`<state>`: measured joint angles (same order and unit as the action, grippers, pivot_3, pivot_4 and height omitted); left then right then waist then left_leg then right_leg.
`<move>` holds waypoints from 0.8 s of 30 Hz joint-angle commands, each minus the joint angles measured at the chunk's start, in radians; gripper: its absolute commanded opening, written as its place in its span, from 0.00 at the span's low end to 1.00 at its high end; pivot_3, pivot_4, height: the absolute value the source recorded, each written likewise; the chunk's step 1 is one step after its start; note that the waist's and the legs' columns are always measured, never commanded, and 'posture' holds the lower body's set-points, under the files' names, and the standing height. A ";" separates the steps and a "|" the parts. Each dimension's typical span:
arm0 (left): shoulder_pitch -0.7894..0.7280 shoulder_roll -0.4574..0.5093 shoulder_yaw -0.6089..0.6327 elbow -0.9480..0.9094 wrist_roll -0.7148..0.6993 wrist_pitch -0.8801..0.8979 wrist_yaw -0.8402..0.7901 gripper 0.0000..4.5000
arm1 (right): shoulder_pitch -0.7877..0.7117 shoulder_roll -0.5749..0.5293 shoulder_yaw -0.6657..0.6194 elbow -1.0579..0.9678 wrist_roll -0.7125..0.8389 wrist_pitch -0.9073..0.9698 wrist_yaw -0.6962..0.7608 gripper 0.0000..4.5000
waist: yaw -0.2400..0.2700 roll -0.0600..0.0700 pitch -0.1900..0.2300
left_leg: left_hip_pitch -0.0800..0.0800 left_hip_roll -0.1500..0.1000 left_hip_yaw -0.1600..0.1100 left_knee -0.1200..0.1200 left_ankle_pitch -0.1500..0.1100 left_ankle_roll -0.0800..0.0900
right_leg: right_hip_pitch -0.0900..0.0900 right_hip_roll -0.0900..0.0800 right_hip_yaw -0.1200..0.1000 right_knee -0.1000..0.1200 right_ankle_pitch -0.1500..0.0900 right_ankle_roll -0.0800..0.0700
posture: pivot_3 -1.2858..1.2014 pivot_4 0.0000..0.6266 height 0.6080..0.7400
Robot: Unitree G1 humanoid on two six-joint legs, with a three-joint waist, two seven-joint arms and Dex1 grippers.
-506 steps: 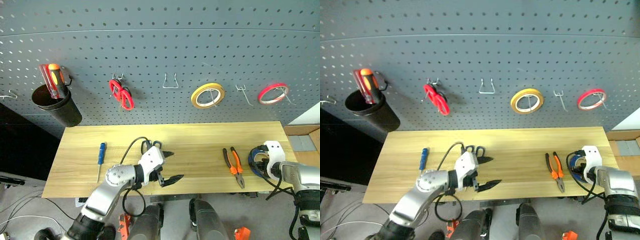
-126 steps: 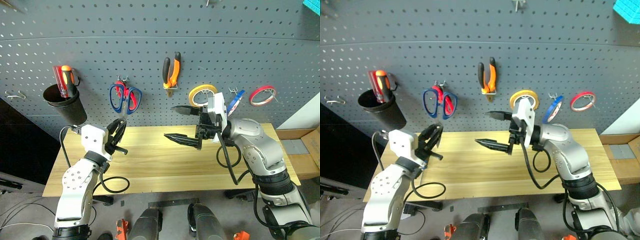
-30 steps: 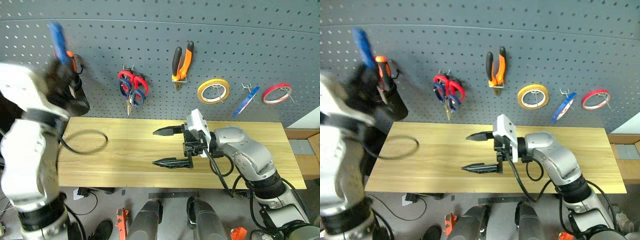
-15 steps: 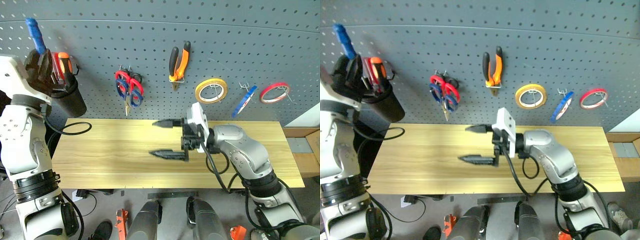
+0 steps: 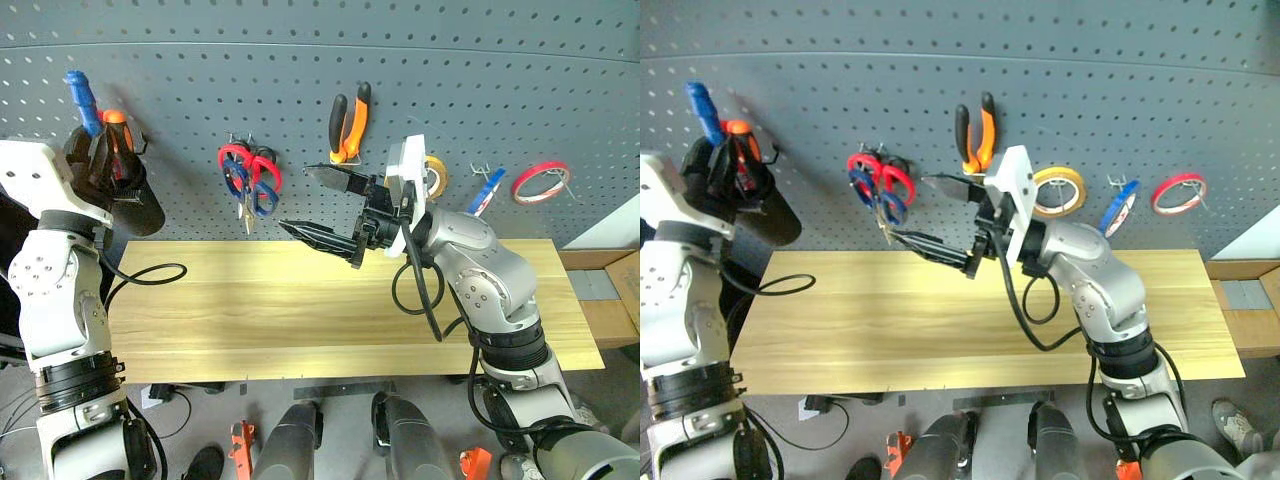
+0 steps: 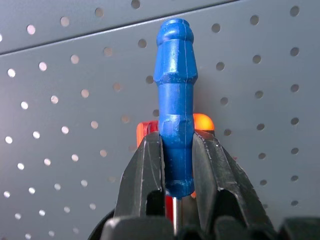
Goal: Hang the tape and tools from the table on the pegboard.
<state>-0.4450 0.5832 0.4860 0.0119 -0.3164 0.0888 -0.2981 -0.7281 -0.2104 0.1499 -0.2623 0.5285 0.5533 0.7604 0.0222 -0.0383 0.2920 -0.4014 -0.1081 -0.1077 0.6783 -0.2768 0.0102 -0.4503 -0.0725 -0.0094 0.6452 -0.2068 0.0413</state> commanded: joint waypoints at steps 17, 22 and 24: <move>0.171 0.034 0.079 -0.368 -0.338 0.229 -0.113 0.90 | 0.039 -0.079 0.002 -0.090 0.077 0.032 0.106 1.00 | -0.002 -0.001 -0.004 | 0.000 0.000 0.000 0.001 0.000 0.000 | 0.000 0.000 0.000 0.000 0.000 0.000 | 0.54 0.36 1.00; 0.337 0.042 0.092 -0.510 -0.481 0.344 -0.162 0.90 | 0.070 -0.101 0.008 -0.092 0.079 0.032 0.118 1.00 | -0.004 0.000 -0.004 | 0.000 0.001 0.001 0.000 0.000 0.000 | 0.001 0.000 0.001 0.000 0.000 0.000 | 0.55 0.37 1.00; 0.376 0.037 0.093 -0.514 -0.495 0.363 -0.160 0.90 | 0.081 -0.105 0.009 -0.085 0.072 0.029 0.119 1.00 | -0.004 0.001 -0.005 | 0.001 0.001 0.001 0.000 0.000 0.000 | 0.001 0.000 0.001 0.000 0.000 -0.001 | 0.55 0.37 1.00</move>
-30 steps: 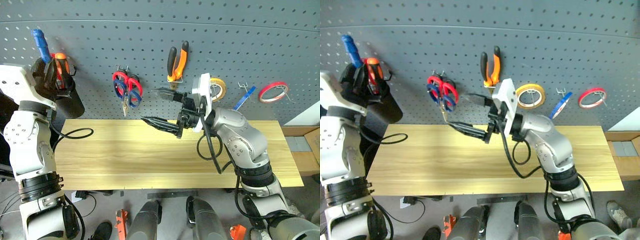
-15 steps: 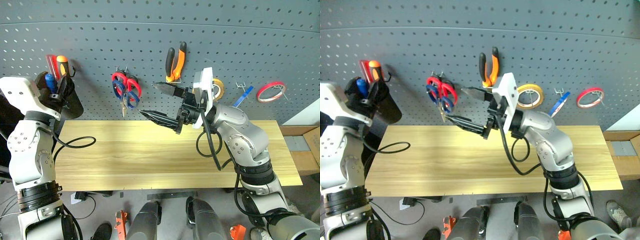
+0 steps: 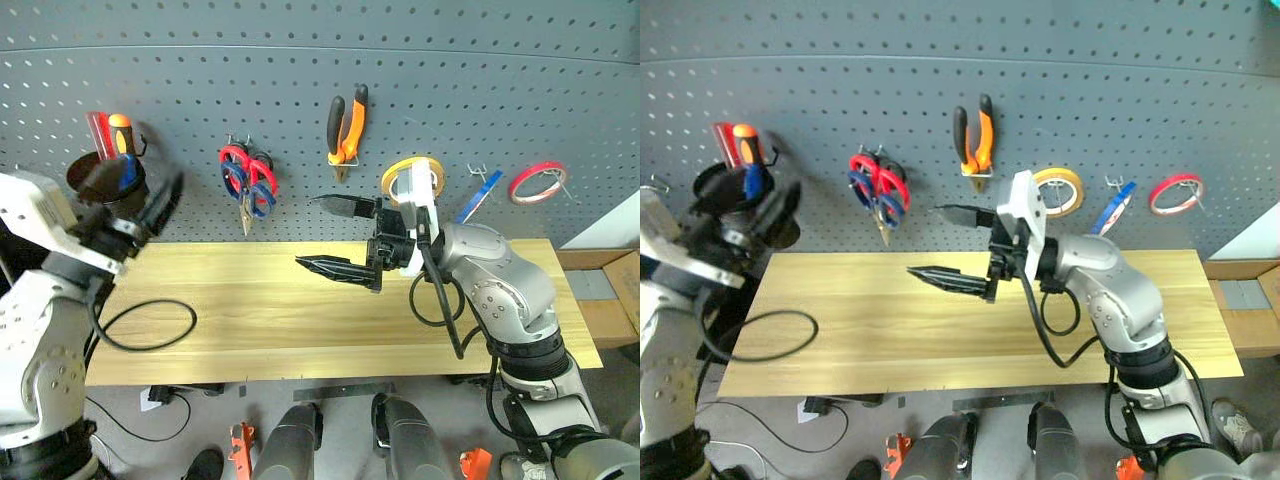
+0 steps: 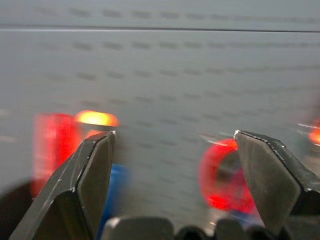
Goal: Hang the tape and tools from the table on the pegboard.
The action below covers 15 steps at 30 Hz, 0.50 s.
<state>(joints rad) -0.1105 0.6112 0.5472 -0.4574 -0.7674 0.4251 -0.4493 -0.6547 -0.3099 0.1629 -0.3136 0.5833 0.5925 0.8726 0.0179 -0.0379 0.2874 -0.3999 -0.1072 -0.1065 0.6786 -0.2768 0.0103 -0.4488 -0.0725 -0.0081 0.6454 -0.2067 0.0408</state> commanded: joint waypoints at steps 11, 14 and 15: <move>0.160 -0.106 -0.171 -0.068 0.180 -0.013 0.087 0.90 | 0.098 -0.068 -0.023 -0.021 -0.020 -0.017 -0.009 1.00 | 0.006 0.001 -0.005 | 0.000 0.000 -0.002 0.000 0.000 0.000 | 0.002 -0.001 0.000 -0.001 0.001 -0.001 | 0.54 0.38 1.00; 0.218 -0.138 -0.224 -0.070 0.238 -0.039 0.090 0.90 | 0.156 -0.105 -0.004 -0.030 -0.052 -0.031 -0.009 1.00 | 0.007 0.001 -0.006 | 0.000 0.000 -0.002 0.000 0.000 0.000 | 0.002 -0.001 0.001 -0.001 0.001 -0.001 | 0.54 0.38 1.00; 0.231 -0.145 -0.235 -0.068 0.252 -0.047 0.088 0.90 | 0.170 -0.113 0.000 -0.032 -0.060 -0.036 -0.009 1.00 | 0.007 0.001 -0.006 | 0.001 0.000 -0.001 0.000 0.000 0.000 | 0.002 -0.001 0.001 -0.001 0.000 -0.001 | 0.54 0.38 1.00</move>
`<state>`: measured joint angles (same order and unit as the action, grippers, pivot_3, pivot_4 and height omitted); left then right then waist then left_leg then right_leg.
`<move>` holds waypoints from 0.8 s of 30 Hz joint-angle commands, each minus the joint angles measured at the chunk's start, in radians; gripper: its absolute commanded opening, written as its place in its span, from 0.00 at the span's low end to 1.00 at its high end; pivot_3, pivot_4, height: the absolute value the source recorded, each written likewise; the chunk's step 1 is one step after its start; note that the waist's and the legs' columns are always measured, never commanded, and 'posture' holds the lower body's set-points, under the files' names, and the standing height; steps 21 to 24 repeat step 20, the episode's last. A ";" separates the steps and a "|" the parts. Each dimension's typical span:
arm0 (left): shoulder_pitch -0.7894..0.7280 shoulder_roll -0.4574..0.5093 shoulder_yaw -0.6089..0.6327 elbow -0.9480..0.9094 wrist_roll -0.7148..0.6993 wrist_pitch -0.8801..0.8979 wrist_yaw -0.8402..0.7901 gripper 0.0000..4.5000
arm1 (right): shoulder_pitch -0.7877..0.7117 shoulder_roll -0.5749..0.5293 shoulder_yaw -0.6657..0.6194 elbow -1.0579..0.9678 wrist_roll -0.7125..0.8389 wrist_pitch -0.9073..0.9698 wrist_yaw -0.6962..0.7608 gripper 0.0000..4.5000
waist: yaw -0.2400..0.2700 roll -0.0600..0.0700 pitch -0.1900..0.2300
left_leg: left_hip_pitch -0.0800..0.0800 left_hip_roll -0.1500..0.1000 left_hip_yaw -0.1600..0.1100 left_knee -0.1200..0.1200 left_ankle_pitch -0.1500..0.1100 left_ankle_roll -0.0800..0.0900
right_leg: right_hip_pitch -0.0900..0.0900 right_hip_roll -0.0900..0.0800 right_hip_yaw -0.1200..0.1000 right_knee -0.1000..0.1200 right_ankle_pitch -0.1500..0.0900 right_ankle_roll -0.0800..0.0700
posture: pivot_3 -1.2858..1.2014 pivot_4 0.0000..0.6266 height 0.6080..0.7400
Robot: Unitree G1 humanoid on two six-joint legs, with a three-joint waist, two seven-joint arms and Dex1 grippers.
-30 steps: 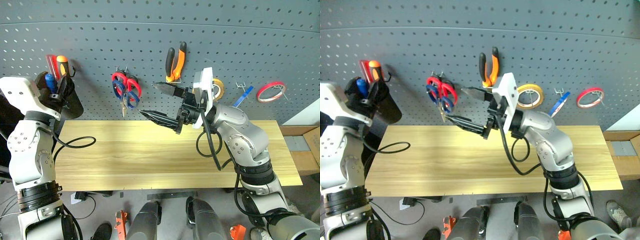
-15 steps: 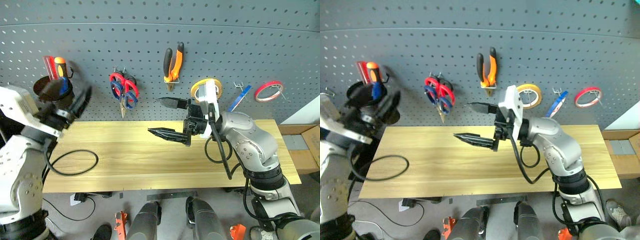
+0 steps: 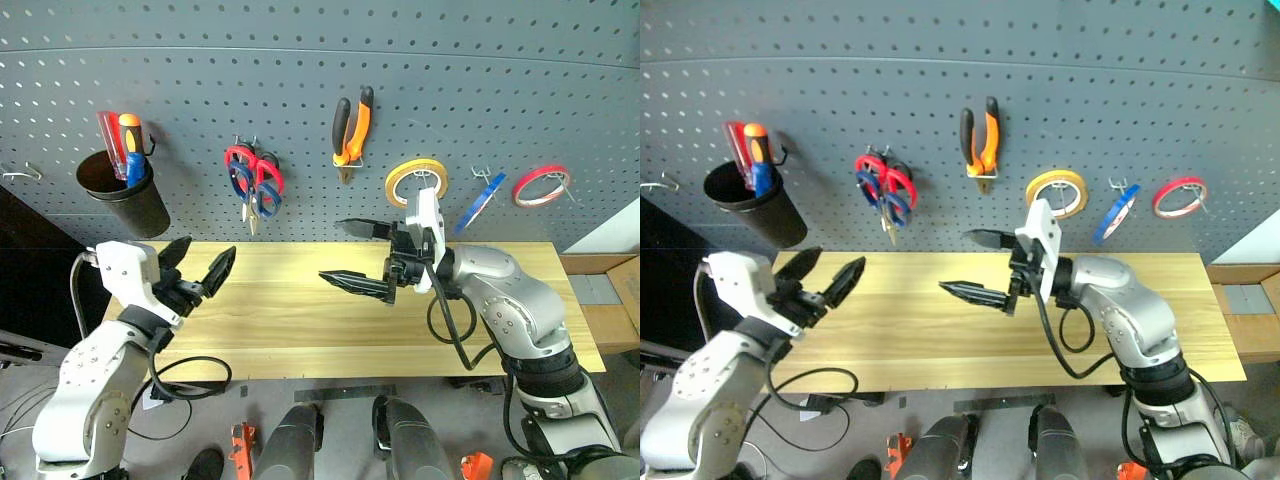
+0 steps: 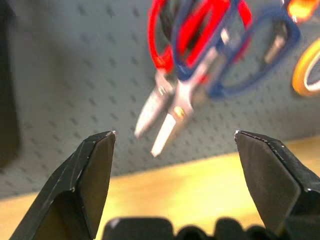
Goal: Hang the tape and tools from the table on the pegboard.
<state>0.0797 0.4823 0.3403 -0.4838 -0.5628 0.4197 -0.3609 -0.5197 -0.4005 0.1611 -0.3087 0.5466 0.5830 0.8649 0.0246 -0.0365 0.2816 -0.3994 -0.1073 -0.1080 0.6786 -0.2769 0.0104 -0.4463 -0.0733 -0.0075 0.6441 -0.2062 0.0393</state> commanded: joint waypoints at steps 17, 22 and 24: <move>0.105 -0.087 -0.105 0.277 0.265 -0.271 -0.051 0.90 | 0.353 -0.118 -0.157 0.259 -0.195 -0.170 -0.118 1.00 | 0.000 0.010 -0.045 | 0.005 0.000 0.001 0.000 0.000 0.001 | 0.006 0.000 -0.001 -0.001 0.000 0.000 | 0.52 0.29 1.00; 0.097 -0.065 -0.076 0.343 0.283 -0.319 -0.056 0.90 | 0.357 -0.157 -0.198 0.292 -0.180 -0.175 -0.077 1.00 | -0.001 0.012 -0.050 | 0.006 0.000 0.003 0.000 0.000 0.001 | 0.006 0.000 -0.001 -0.001 0.000 0.000 | 0.52 0.29 1.00; 0.097 -0.065 -0.076 0.343 0.283 -0.319 -0.056 0.90 | 0.357 -0.157 -0.198 0.292 -0.180 -0.175 -0.077 1.00 | -0.001 0.012 -0.050 | 0.006 0.000 0.003 0.000 0.000 0.001 | 0.006 0.000 -0.001 -0.001 0.000 0.000 | 0.52 0.29 1.00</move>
